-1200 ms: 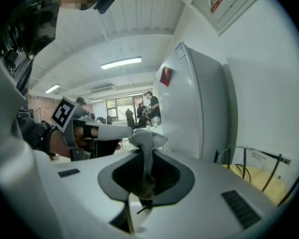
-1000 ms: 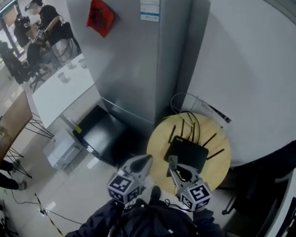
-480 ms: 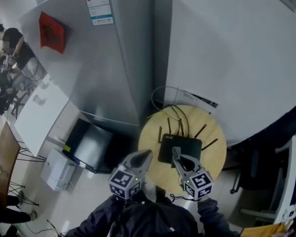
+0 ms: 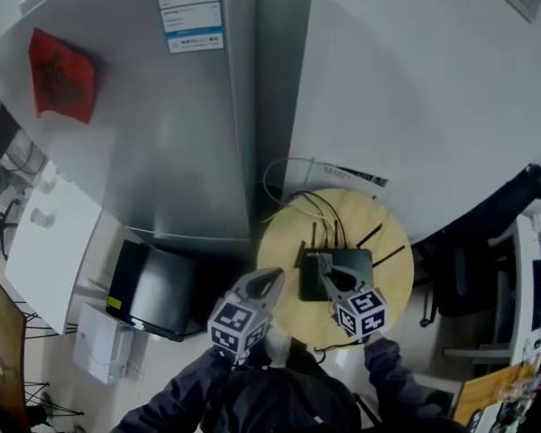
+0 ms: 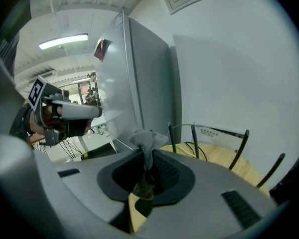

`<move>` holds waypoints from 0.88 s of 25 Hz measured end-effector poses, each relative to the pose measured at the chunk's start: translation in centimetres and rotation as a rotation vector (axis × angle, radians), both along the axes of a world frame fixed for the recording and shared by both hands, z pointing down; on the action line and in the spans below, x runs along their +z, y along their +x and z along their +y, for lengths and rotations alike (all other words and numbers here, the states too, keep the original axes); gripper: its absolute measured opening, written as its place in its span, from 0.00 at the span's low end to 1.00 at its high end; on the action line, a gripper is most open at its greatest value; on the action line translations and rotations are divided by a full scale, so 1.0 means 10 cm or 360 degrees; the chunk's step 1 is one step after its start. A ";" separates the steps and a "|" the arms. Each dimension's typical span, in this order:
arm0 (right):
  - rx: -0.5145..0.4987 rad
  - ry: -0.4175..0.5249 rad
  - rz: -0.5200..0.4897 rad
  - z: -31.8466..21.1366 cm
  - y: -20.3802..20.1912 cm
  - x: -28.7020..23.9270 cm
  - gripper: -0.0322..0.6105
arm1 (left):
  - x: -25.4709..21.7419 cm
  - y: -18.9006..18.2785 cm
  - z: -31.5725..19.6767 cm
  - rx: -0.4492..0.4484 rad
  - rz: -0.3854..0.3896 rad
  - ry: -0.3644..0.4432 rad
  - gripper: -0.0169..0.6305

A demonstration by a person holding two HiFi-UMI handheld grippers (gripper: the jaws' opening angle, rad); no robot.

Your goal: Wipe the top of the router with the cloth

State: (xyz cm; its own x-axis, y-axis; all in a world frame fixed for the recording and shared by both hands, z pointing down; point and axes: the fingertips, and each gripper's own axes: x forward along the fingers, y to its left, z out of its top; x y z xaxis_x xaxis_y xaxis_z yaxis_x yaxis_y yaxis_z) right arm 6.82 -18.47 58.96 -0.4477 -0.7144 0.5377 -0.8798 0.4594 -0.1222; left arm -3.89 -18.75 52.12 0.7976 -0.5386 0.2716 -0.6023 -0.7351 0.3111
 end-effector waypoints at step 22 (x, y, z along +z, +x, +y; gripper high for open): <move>-0.0062 -0.0667 0.0399 -0.78 0.01 1.78 0.16 | 0.49 0.26 -0.34 0.0044 -0.0089 -0.0152 0.03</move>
State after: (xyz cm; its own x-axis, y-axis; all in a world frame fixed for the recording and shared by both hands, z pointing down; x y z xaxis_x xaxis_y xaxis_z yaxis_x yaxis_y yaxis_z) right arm 6.88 -26.28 76.74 -0.2897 -0.3989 0.8700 -0.8889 0.4491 -0.0900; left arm -1.33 -22.13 57.05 0.7939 -0.4863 0.3650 -0.6007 -0.7201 0.3472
